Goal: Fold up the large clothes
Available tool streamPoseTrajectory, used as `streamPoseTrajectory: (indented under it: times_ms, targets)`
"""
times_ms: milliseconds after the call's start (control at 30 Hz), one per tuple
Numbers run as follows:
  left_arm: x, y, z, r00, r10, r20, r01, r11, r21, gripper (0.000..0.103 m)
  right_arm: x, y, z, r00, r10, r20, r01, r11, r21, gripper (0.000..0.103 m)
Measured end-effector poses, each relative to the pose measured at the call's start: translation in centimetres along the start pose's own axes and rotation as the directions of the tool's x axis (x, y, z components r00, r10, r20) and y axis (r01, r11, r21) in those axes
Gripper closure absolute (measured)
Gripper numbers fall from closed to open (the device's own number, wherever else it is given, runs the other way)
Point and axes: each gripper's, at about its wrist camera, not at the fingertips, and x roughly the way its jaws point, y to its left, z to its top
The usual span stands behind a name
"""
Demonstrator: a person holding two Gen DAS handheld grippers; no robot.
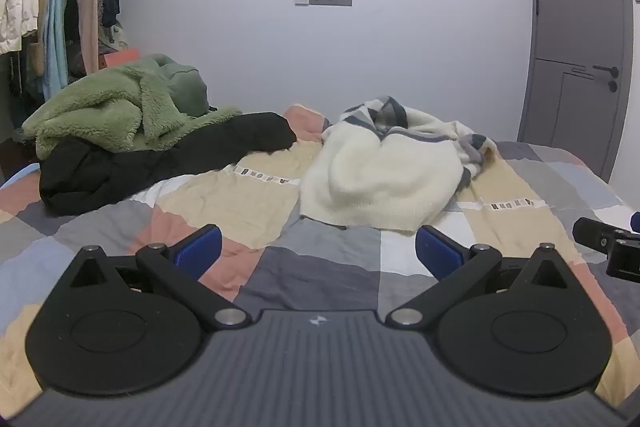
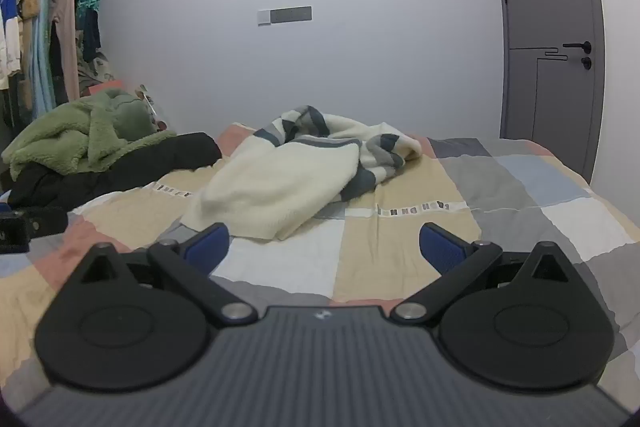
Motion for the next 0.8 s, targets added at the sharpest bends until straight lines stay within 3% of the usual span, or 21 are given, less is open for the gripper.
streamPoseTrajectory:
  times_ms: [800]
  targets:
    - [-0.18,0.48,0.24,1.000,-0.005,0.000,0.005,1.000,-0.011,0.000,0.23,0.18,-0.31,1.000,-0.012,-0.002,0.012,1.000,-0.013,0.000]
